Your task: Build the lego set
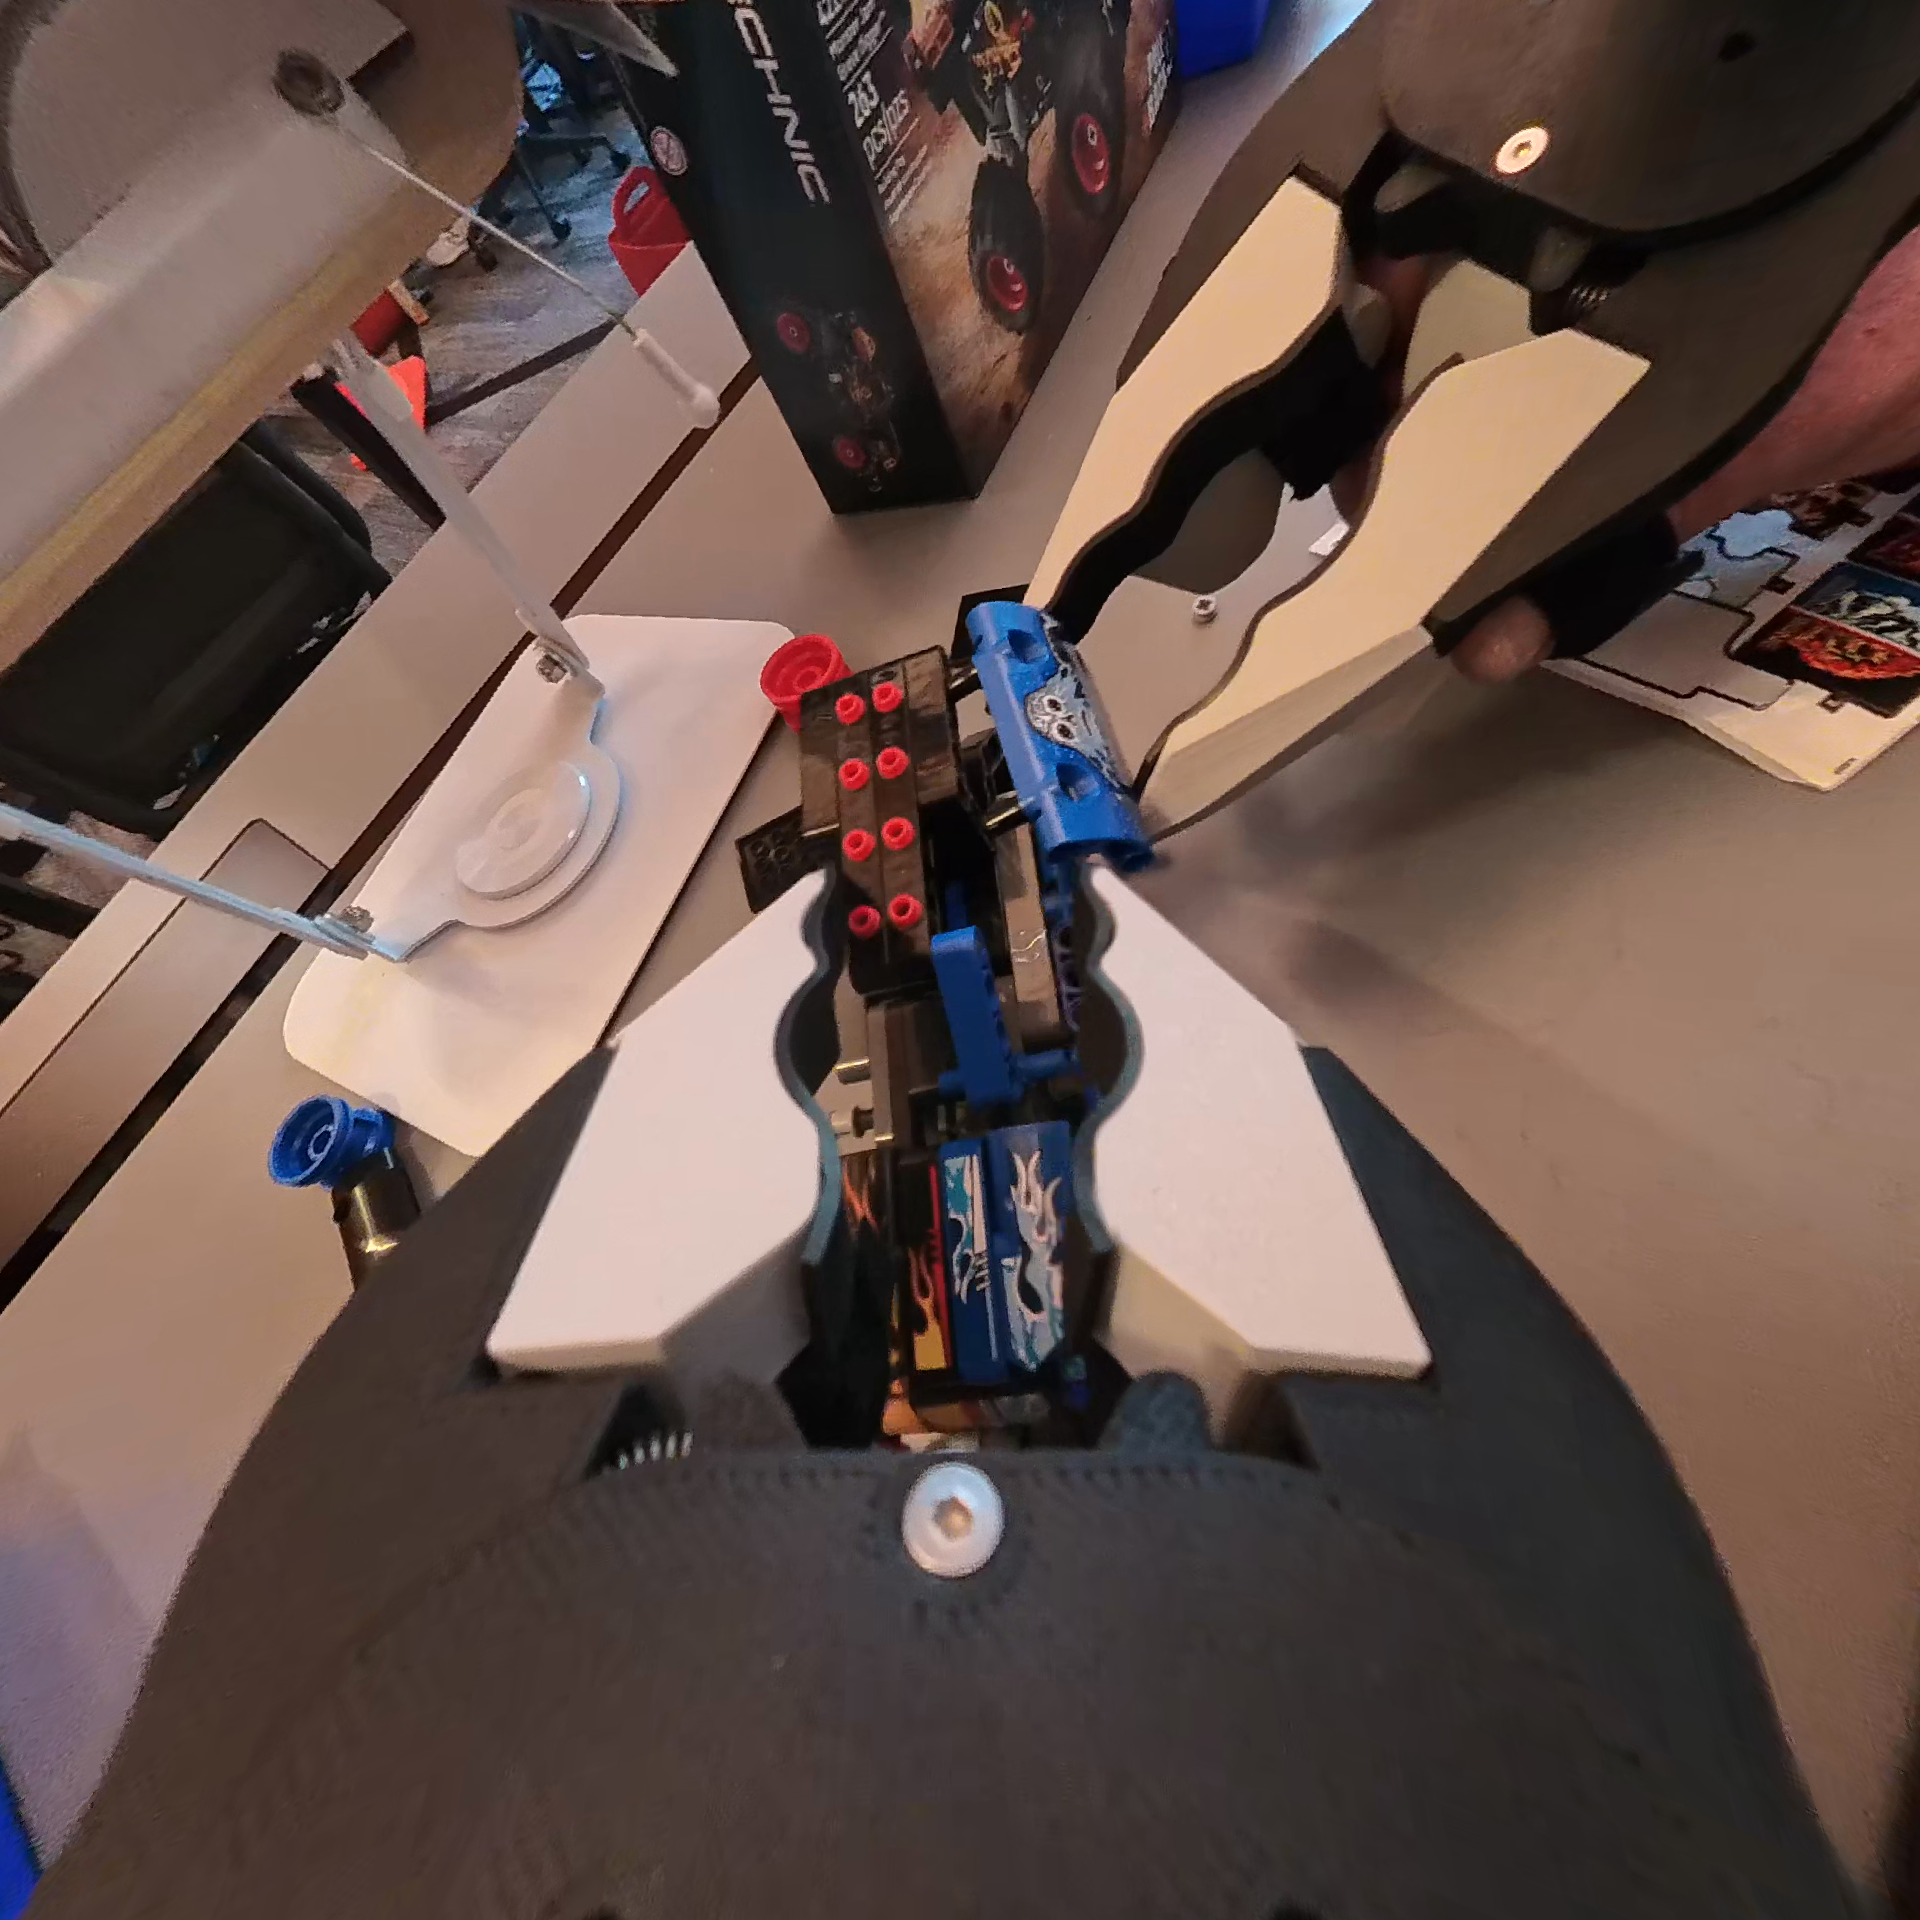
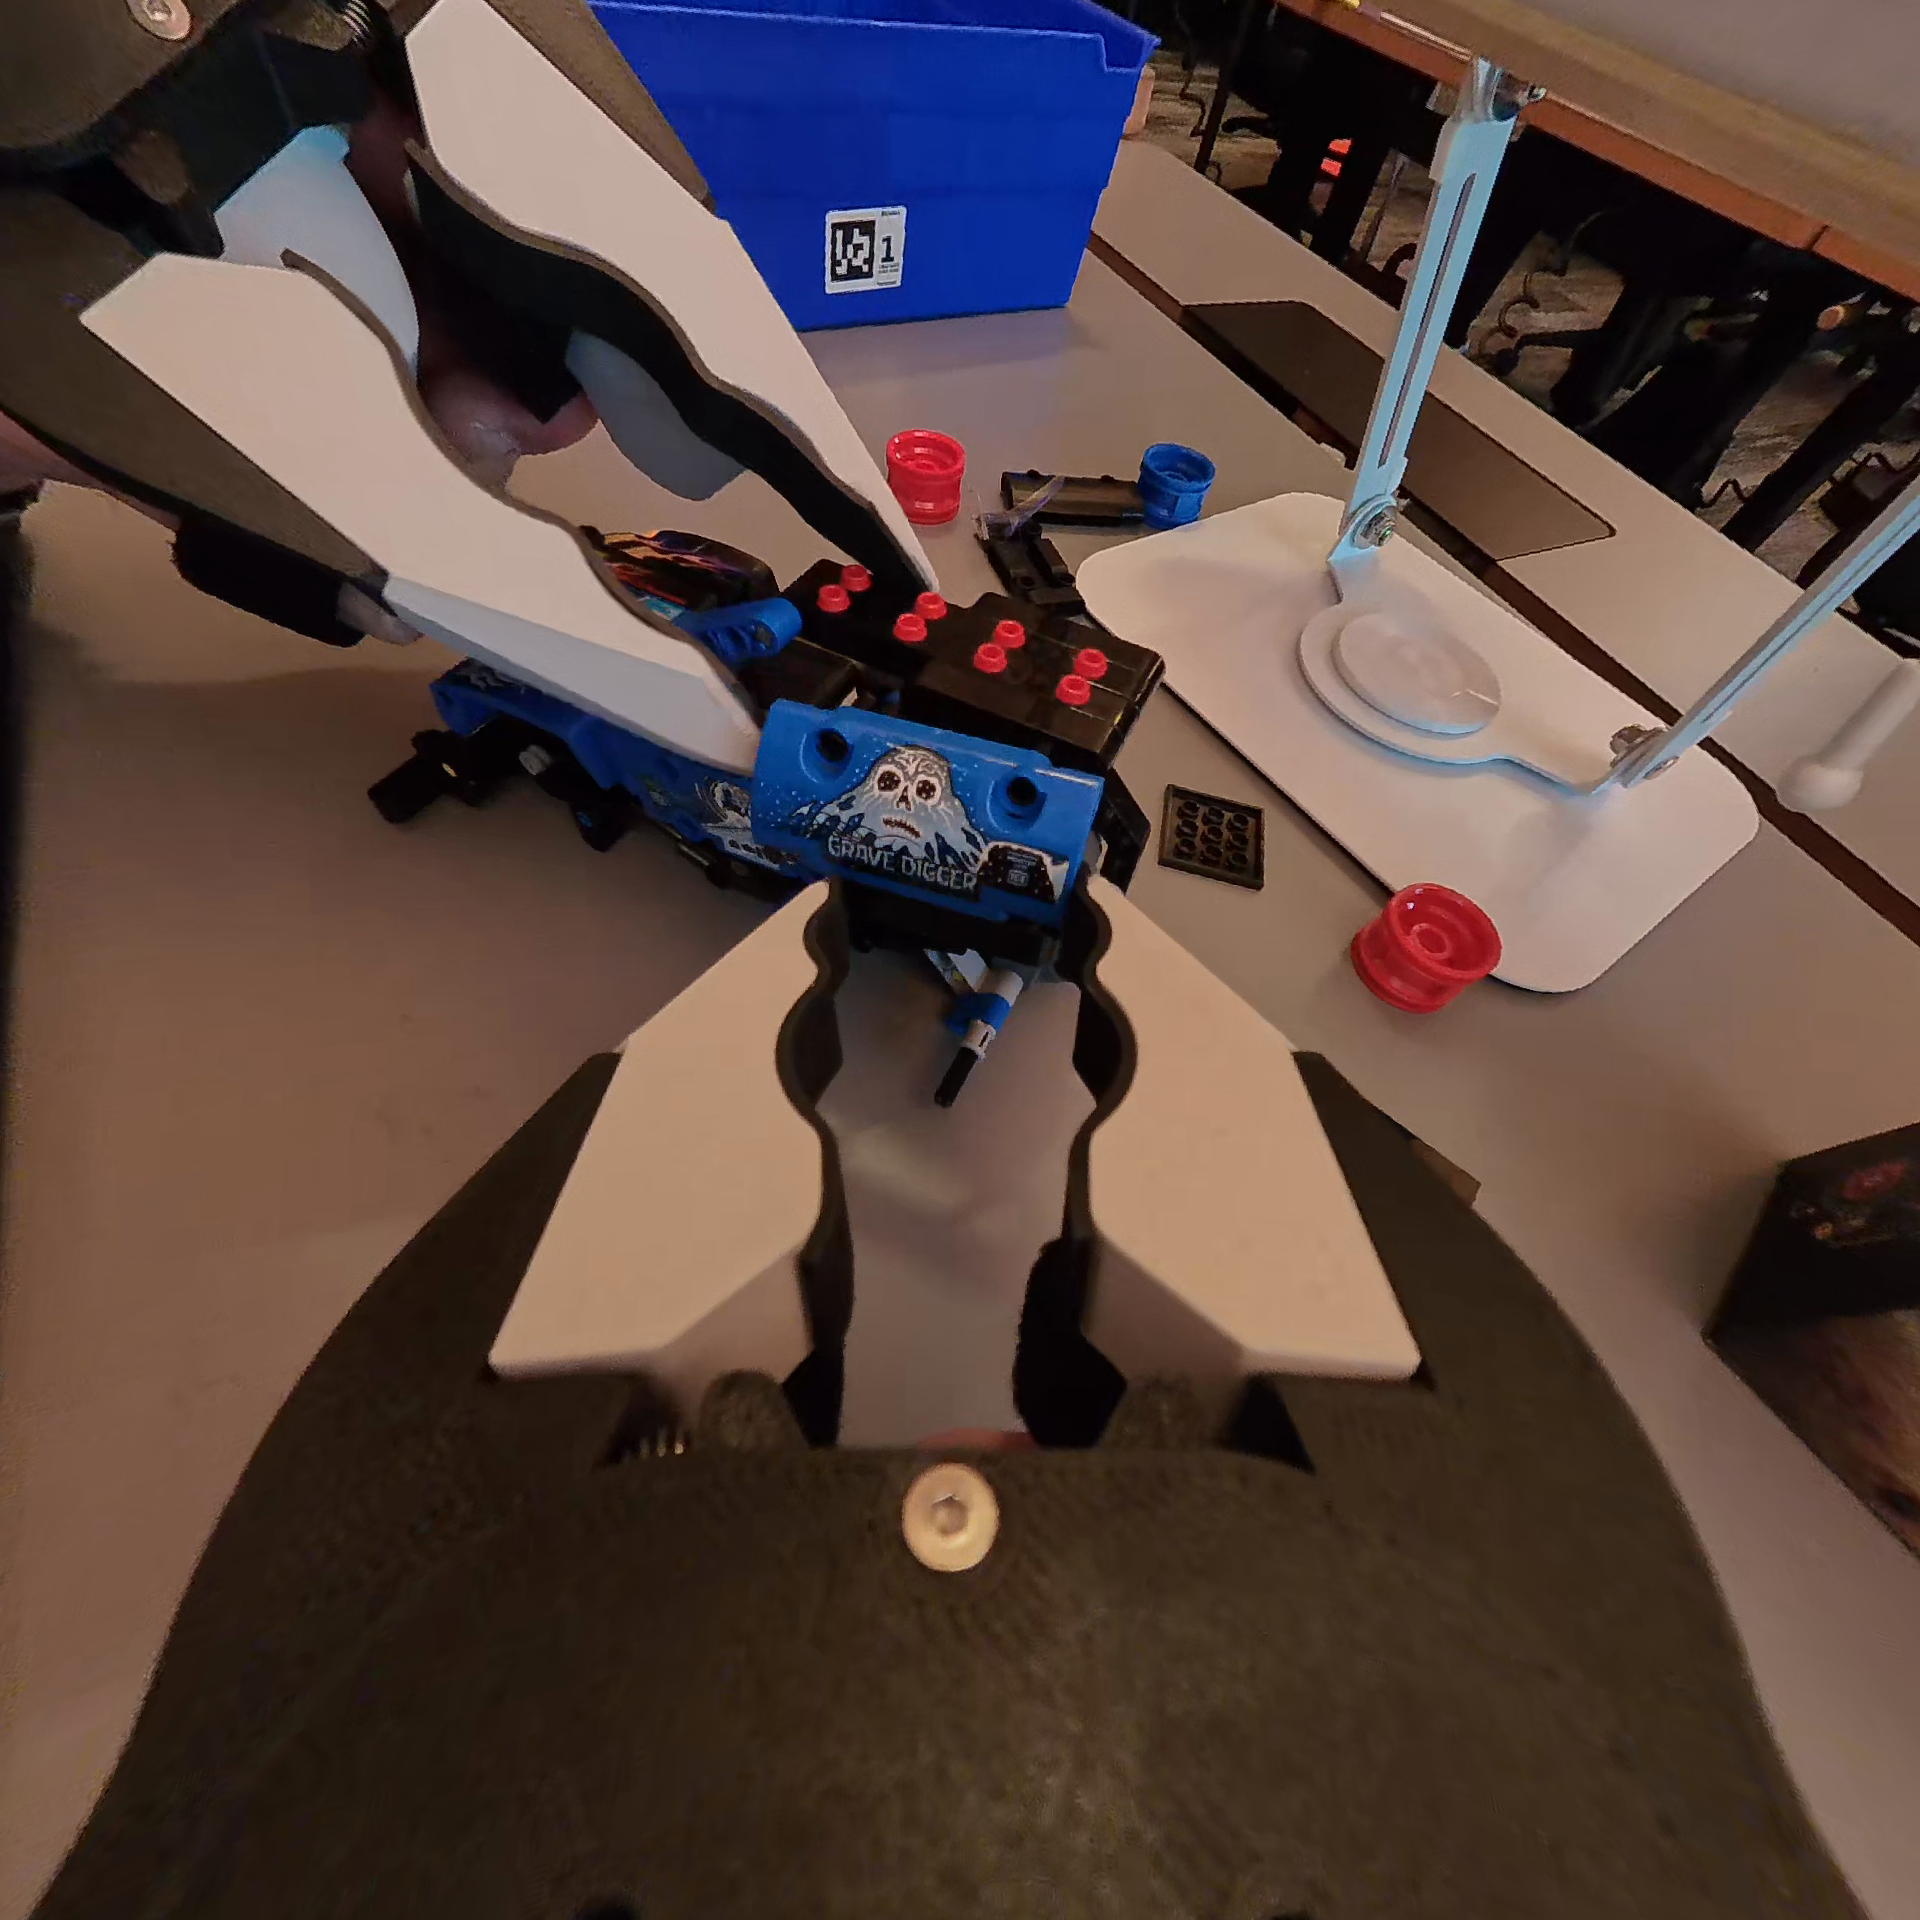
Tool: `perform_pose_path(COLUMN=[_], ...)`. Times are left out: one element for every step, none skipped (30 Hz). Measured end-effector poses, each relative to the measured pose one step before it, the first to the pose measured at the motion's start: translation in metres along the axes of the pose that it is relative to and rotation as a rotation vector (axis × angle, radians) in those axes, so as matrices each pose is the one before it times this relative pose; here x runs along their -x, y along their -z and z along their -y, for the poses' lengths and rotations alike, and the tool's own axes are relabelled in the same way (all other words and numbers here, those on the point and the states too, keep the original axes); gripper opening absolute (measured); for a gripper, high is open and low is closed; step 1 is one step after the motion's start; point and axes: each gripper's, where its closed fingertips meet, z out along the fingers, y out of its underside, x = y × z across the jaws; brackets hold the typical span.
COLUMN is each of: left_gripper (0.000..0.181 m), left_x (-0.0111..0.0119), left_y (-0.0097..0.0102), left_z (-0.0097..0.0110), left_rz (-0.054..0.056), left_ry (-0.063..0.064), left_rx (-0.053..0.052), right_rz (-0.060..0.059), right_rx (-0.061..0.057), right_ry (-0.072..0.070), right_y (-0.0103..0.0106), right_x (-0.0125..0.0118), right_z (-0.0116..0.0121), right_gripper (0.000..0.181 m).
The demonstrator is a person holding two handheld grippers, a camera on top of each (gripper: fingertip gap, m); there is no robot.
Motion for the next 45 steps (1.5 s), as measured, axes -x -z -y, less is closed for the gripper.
perform_pose_path(left_gripper=[0.043, 0.045, 0.046, 0.047, 0.048, 0.048, 0.049, 0.049, 0.049, 0.049, 0.05, 0.05, 0.05, 0.05, 0.05, 0.05, 0.05, 0.05, 0.05, 0.049, 0.049, 0.049, 0.049, 0.049, 0.049, 0.049, 0.049, 0.049, 0.049, 0.05, 0.049, 0.05, 0.05, 0.05, 0.05, 0.05, 0.05, 0.049, 0.049, 0.049, 0.048, 0.048, 0.047, 0.046, 0.044], left_x=[-0.00113, -0.00067, -0.00072, -0.00041, -0.00032, -0.00006, -0.0003, -0.00033, -0.00033, -0.00017, -0.00025, -0.00009, 0.00001, -0.00004, 0.00001, 0.00005, 0.00015, 0.0002, 0.00033, 0.0001, 0.00006, -0.00003, 0.00008, -0.00004, 0.00014, 0.0004, 0.00054, 0.00073, 0.00057, 0.00058, 0.00054, 0.00043, 0.00048, 0.00066, 0.00085, 0.00085, 0.00011, -0.00013, -0.00015, -0.00054, -0.00108, -0.00128, -0.00105, -0.00095, -0.00127], left_y=[0.00019, 0.00023, 0.00022, 0.00037, 0.00036, 0.00028, 0.00017, 0.00012, 0.00002, -0.00002, -0.00004, 0.00003, -0.00008, -0.00004, -0.00006, -0.00009, -0.00013, -0.0001, -0.00023, -0.00015, -0.00005, -0.0001, -0.00009, 0.00008, 0.00001, 0.00017, 0.00018, 0.0004, 0.00042, 0.00066, 0.00065, 0.00065, 0.00079, 0.00087, 0.00103, 0.00091, 0.00061, 0.00027, -0.00002, -0.00044, -0.00048, -0.00069, -0.00072, -0.0006, 0.0], left_z=[0.0001, 0.00003, -0.00013, -0.00018, -0.00041, -0.00018, -0.00021, -0.00005, -0.00002, 0.00006, 0.00004, 0.00006, -0.00007, -0.00009, 0.0, 0.00006, 0.00016, -0.00002, 0.00006, 0.00007, 0.00006, 0.00007, 0.00007, 0.00008, -0.00008, -0.00027, -0.0004, -0.00058, -0.00026, 0.00009, 0.00018, 0.00011, -0.00017, -0.00032, -0.00016, -0.00031, -0.00051, -0.00091, -0.00126, -0.00145, -0.00143, -0.00166, -0.00157, -0.00109, 0.00039], left_rz=[-0.0078, -0.0059, -0.0061, -0.0049, -0.0037, -0.0021, -0.0031, -0.0027, -0.0029, -0.0025, -0.002, -0.0011, -0.0008, -0.0004, 0.0001, 0.0005, 0.0008, 0.0011, 0.0013, 0.0001, 0.0, 0.0, 0.0005, 0.0001, 0.0, 0.0018, 0.0017, 0.0021, 0.001, 0.0002, 0.0005, -0.0001, 0.0004, 0.0006, 0.001, 0.0005, -0.003, -0.0033, -0.0023, -0.0034, -0.0059, -0.0073, -0.0053, -0.0046, -0.008], left_ry=[0.0023, 0.0013, 0.0013, 0.0009, 0.0011, 0.0009, 0.0007, 0.0005, 0.0016, 0.002, 0.001, 0.0008, 0.0011, 0.0012, 0.0002, 0.0003, 0.0013, 0.002, 0.002, 0.0016, 0.0006, 0.0005, 0.0, -0.0002, -0.0006, -0.0009, -0.0004, 0.0003, 0.0013, 0.0022, 0.0019, 0.0009, -0.0005, 0.0, 0.0016, 0.0028, 0.0026, 0.0012, -0.0004, -0.0007, -0.0011, -0.0003, -0.0008, -0.0009, 0.0029], left_rx=[-0.0015, -0.0002, 0.0004, 0.0007, 0.0008, 0.0002, 0.0003, -0.0006, -0.0006, -0.0005, -0.0005, -0.0001, 0.0005, 0.0008, 0.0004, 0.0, 0.0, 0.0001, -0.0003, -0.0006, -0.0006, -0.0001, -0.0001, 0.0002, 0.0003, 0.0013, 0.0019, 0.0017, 0.0005, -0.0015, -0.002, -0.0009, 0.0004, 0.0007, -0.0004, 0.0001, 0.0013, 0.0037, 0.0063, 0.0082, 0.0079, 0.009, 0.0086, 0.0068, -0.0016], right_rz=[-0.0002, -0.0006, -0.0003, -0.0004, -0.001, -0.001, -0.0009, -0.0007, -0.0006, -0.0009, -0.0013, -0.0013, -0.0012, -0.0014, -0.0018, -0.0021, -0.0024, -0.0025, -0.0017, -0.0006, -0.0003, -0.0005, -0.0006, -0.0006, -0.0007, -0.0008, -0.0005, 0.0002, 0.0, -0.0004, -0.0002, 0.0, -0.0002, -0.0004, -0.0004, -0.0005, -0.0008, -0.0009, -0.0004, 0.0001, 0.0, -0.0002, -0.0002, -0.0002, -0.0003], right_rx=[0.0004, 0.0007, 0.0, 0.0001, 0.0003, 0.0003, 0.0004, 0.0001, 0.0007, 0.0002, 0.0006, 0.0007, 0.0003, 0.0002, 0.0005, 0.0006, 0.0007, 0.0007, 0.0002, 0.0001, -0.0001, -0.0002, 0.0005, 0.0005, 0.0004, 0.0003, 0.0003, -0.0003, -0.0002, 0.0003, 0.0002, -0.0002, 0.0001, 0.0005, 0.0005, 0.0001, 0.0006, 0.0009, 0.0002, -0.0002, 0.0005, 0.0008, 0.0003, -0.0001, 0.0001], right_ry=[0.0002, 0.0006, 0.0005, 0.0007, 0.0012, 0.0012, 0.001, 0.0007, 0.0002, 0.0009, 0.0013, 0.0012, 0.0014, 0.0018, 0.0022, 0.0025, 0.0025, 0.0031, 0.0028, 0.0011, 0.0002, 0.0006, 0.001, 0.0011, 0.0011, 0.0013, 0.001, 0.0003, 0.0001, 0.0005, 0.0004, 0.0001, 0.0002, 0.0005, 0.0005, 0.0006, 0.0012, 0.0011, 0.0005, 0.0001, -0.0003, -0.0001, 0.0001, 0.0004, 0.0003], right_y=[0.00007, 0.00005, -0.00004, 0.00005, -0.0001, -0.00002, -0.00001, -0.00003, -0.00008, 0.00006, 0.00008, -0.00007, 0.00014, 0.00005, 0.00012, 0.00009, 0.0001, 0.00006, 0.00006, 0.00009, -0.00001, 0.00007, -0.00004, 0.00012, -0.00001, 0.00003, -0.00006, 0.00011, -0.00001, -0.00001, 0.00001, 0.00011, 0.00001, -0.00005, 0.00003, -0.00003, 0.00008, -0.00001, -0.00002, -0.00001, -0.00005, -0.00019, -0.00002, 0.0, 0.00005], right_x=[-0.00006, 0.00001, 0.00001, -0.00011, -0.00005, -0.00014, 0.00004, -0.00006, -0.00006, -0.00006, -0.00006, 0.0, -0.00002, -0.00004, -0.00006, -0.00004, -0.00001, -0.00006, -0.00009, -0.00005, 0.00001, 0.0, -0.00006, -0.00004, -0.00009, 0.00001, -0.00004, 0.00003, -0.00001, 0.0, -0.00006, 0.00002, -0.00004, 0.00001, -0.00002, -0.00002, -0.00006, -0.00004, 0.0, 0.00001, -0.00009, -0.00009, -0.00002, -0.00006, -0.00008], right_z=[0.00004, -0.00018, 0.00003, 0.00007, -0.00007, -0.00001, -0.00012, 0.00002, -0.00003, -0.00003, 0.00004, 0.0, 0.00006, 0.00023, 0.00006, 0.00008, 0.00019, 0.0001, 0.00001, 0.00008, 0.00014, 0.00013, -0.00013, 0.00002, -0.00002, 0.0, -0.0001, 0.0001, 0.00003, -0.00001, -0.00002, 0.00009, -0.00002, -0.00012, 0.00006, 0.00002, -0.00007, -0.00005, 0.00001, 0.00002, -0.00017, -0.00024, -0.00012, 0.00001, 0.00007], right_gripper=[0.041, 0.041, 0.041, 0.041, 0.041, 0.041, 0.041, 0.041, 0.041, 0.041, 0.041, 0.041, 0.041, 0.041, 0.041, 0.041, 0.041, 0.041, 0.041, 0.041, 0.041, 0.041, 0.041, 0.041, 0.041, 0.041, 0.041, 0.041, 0.041, 0.041, 0.041, 0.041, 0.041, 0.041, 0.041, 0.041, 0.041, 0.041, 0.041, 0.041, 0.041, 0.041, 0.041, 0.041, 0.041])
